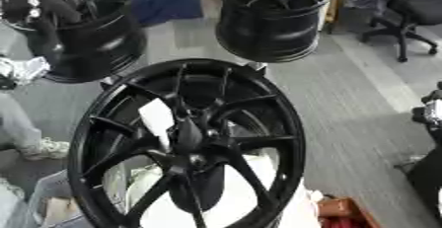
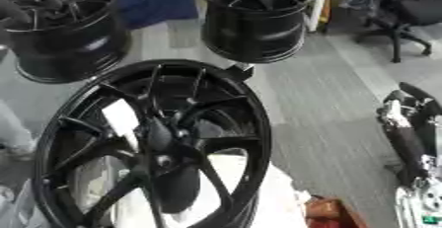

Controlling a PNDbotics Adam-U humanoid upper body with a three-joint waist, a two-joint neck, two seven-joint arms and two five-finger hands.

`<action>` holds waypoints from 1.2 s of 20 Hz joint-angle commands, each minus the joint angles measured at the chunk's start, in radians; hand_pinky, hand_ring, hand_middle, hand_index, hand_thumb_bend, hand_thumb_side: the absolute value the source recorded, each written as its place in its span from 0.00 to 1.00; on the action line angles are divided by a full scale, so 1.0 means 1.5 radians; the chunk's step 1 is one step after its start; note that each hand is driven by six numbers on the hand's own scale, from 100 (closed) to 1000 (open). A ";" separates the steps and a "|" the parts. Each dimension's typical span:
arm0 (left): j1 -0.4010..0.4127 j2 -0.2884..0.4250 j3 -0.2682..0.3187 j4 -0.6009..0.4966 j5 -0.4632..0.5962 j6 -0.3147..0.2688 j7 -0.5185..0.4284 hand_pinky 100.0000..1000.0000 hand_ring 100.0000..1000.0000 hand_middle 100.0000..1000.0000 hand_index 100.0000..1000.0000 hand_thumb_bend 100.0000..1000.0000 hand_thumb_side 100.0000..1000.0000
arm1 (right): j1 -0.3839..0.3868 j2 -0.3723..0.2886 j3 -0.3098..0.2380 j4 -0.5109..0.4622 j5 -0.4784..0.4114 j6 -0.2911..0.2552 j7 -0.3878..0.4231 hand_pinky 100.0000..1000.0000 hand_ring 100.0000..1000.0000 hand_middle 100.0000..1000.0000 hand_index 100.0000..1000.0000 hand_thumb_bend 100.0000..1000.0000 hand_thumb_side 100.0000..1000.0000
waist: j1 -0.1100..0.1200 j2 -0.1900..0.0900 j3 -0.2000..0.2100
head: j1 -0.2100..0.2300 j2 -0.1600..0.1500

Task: Pull the pin out of the wheel hub.

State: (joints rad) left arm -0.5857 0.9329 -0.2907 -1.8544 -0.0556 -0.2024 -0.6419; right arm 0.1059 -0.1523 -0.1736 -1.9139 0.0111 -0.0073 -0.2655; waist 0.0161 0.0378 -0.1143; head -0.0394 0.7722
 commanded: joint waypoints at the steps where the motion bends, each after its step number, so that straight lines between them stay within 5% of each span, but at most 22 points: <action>1: -0.045 0.019 -0.053 -0.001 -0.039 -0.049 -0.104 0.60 0.53 0.76 0.83 0.06 0.14 | -0.003 -0.017 0.002 -0.008 0.000 -0.001 0.003 0.53 0.52 0.53 0.77 0.00 0.34 | 0.002 -0.006 -0.003 | 0.003 -0.001; 4: -0.077 0.004 -0.099 0.027 -0.075 -0.103 -0.165 0.61 0.53 0.76 0.83 0.12 0.13 | -0.002 -0.019 0.003 -0.008 0.000 -0.001 0.005 0.53 0.52 0.53 0.77 0.00 0.34 | 0.004 -0.007 -0.007 | 0.003 -0.001; 9: -0.106 -0.030 -0.160 0.090 -0.155 -0.190 -0.176 0.63 0.53 0.76 0.82 0.16 0.11 | -0.002 -0.020 0.004 -0.007 0.000 -0.001 0.006 0.53 0.52 0.53 0.77 0.00 0.34 | 0.005 -0.007 -0.011 | 0.004 -0.001; 18: -0.138 -0.084 -0.179 0.158 -0.234 -0.273 -0.177 0.66 0.55 0.83 0.88 0.36 0.09 | -0.002 -0.019 0.005 -0.006 -0.002 -0.001 0.008 0.53 0.51 0.53 0.77 0.00 0.34 | 0.005 -0.007 -0.015 | 0.003 -0.001; 24: -0.149 -0.107 -0.185 0.196 -0.260 -0.300 -0.177 0.66 0.55 0.83 0.88 0.36 0.12 | -0.003 -0.019 0.006 -0.006 -0.003 -0.002 0.009 0.53 0.51 0.53 0.77 0.00 0.34 | 0.005 -0.006 -0.018 | 0.004 -0.001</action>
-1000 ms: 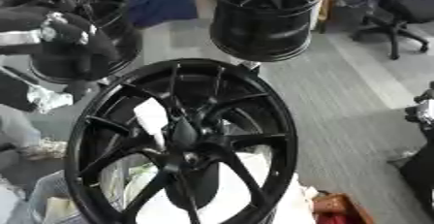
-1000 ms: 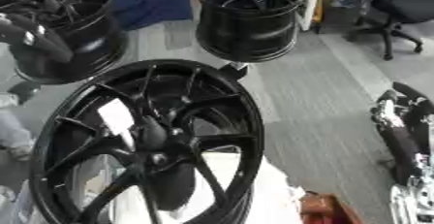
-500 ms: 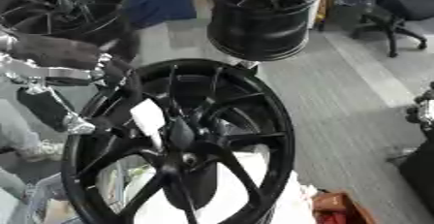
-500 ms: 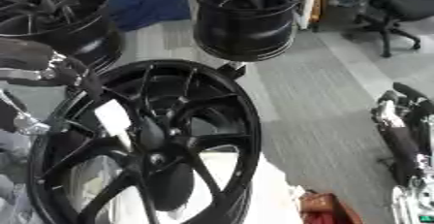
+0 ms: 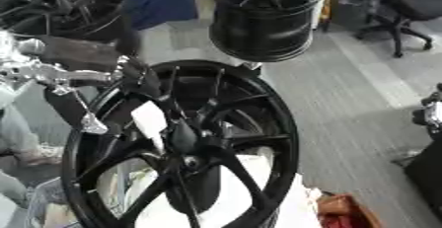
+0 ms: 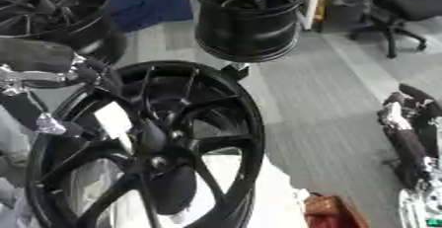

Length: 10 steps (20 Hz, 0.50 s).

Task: Pull the pin out of the wheel hub.

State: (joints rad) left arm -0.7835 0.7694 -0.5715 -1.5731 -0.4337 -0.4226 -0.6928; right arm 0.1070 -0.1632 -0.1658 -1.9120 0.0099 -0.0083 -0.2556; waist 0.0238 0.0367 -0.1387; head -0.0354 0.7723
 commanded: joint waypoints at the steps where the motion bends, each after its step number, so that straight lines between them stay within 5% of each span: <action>1: -0.019 -0.001 0.001 0.013 -0.009 -0.155 -0.143 0.66 0.55 0.83 0.88 0.35 0.11 | -0.004 -0.012 0.001 -0.007 -0.002 -0.001 0.002 0.53 0.51 0.53 0.77 0.00 0.34 | 0.000 -0.005 -0.002 | 0.001 -0.002; 10: -0.036 -0.032 -0.024 0.037 -0.028 -0.173 -0.143 0.66 0.55 0.81 0.86 0.32 0.10 | -0.005 -0.011 0.002 -0.006 -0.003 -0.001 0.003 0.53 0.51 0.53 0.77 0.00 0.34 | 0.000 -0.003 -0.007 | 0.004 -0.002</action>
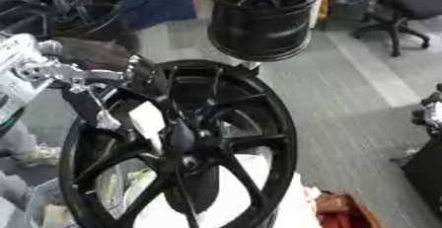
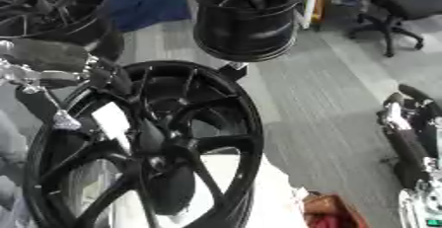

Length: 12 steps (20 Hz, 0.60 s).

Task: Pull the pin out of the wheel hub.

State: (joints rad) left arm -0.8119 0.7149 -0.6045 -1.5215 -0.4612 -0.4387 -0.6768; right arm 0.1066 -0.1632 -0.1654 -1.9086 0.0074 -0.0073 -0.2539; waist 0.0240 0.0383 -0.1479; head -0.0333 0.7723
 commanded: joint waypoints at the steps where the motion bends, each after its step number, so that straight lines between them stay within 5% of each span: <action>1: -0.018 0.003 -0.005 0.005 -0.015 -0.165 -0.153 0.66 0.55 0.81 0.86 0.32 0.10 | -0.004 -0.011 0.002 -0.008 -0.002 -0.002 0.002 0.53 0.51 0.53 0.77 0.00 0.34 | 0.000 -0.004 -0.001 | 0.003 -0.002; 12: -0.014 -0.012 -0.019 0.038 -0.036 -0.184 -0.153 0.63 0.50 0.71 0.78 0.26 0.10 | -0.005 -0.009 0.002 -0.008 -0.004 -0.003 0.005 0.53 0.51 0.53 0.77 0.00 0.34 | 0.001 -0.004 -0.004 | 0.003 -0.002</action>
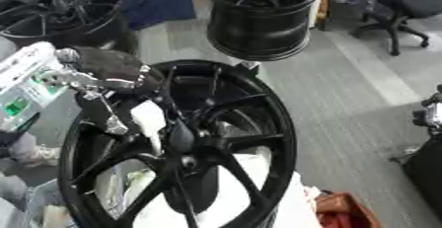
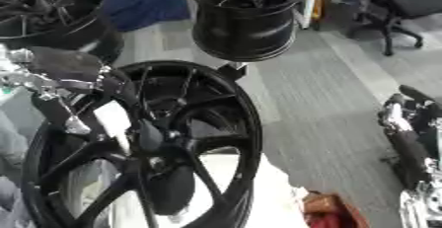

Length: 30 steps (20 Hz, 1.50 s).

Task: Pull the pin out of the wheel hub.

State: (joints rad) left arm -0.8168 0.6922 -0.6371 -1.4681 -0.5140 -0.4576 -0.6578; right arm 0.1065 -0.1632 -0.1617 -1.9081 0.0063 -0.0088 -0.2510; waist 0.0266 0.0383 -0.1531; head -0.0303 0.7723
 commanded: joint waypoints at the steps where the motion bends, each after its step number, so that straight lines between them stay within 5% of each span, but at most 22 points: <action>1: -0.010 0.002 0.000 0.005 0.000 -0.172 -0.166 0.63 0.49 0.69 0.77 0.25 0.10 | -0.005 -0.009 0.000 -0.008 -0.003 -0.002 0.003 0.53 0.51 0.53 0.77 0.00 0.34 | -0.001 -0.004 -0.001 | 0.001 -0.002; 10: -0.005 0.003 0.000 0.022 0.047 -0.153 -0.166 0.57 0.40 0.42 0.54 0.12 0.10 | -0.005 -0.009 -0.001 -0.007 -0.004 -0.003 0.004 0.53 0.51 0.53 0.77 0.00 0.34 | -0.001 -0.004 -0.001 | 0.000 -0.002; 14: -0.004 0.014 0.007 0.007 0.090 -0.129 -0.166 0.56 0.37 0.37 0.49 0.08 0.10 | -0.005 -0.009 -0.002 -0.007 -0.004 -0.003 0.003 0.53 0.51 0.53 0.77 0.00 0.34 | -0.002 -0.005 0.000 | -0.001 -0.002; 26: -0.002 0.074 0.116 -0.096 0.219 -0.027 -0.166 0.56 0.37 0.36 0.48 0.05 0.10 | -0.003 -0.008 -0.004 -0.005 -0.005 -0.003 0.002 0.53 0.51 0.53 0.77 0.00 0.34 | -0.002 -0.007 0.007 | -0.005 -0.002; 30: 0.004 0.081 0.103 -0.103 0.212 -0.021 -0.166 0.59 0.45 0.56 0.66 0.15 0.10 | -0.003 -0.009 -0.003 -0.005 -0.004 -0.003 0.003 0.53 0.51 0.53 0.77 0.00 0.34 | -0.002 -0.007 0.006 | -0.005 -0.002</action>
State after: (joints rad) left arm -0.7995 0.7801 -0.4917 -1.6077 -0.1954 -0.3511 -0.7643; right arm 0.1069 -0.1632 -0.1608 -1.9070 0.0050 -0.0106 -0.2491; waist 0.0255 0.0374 -0.1436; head -0.0368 0.7724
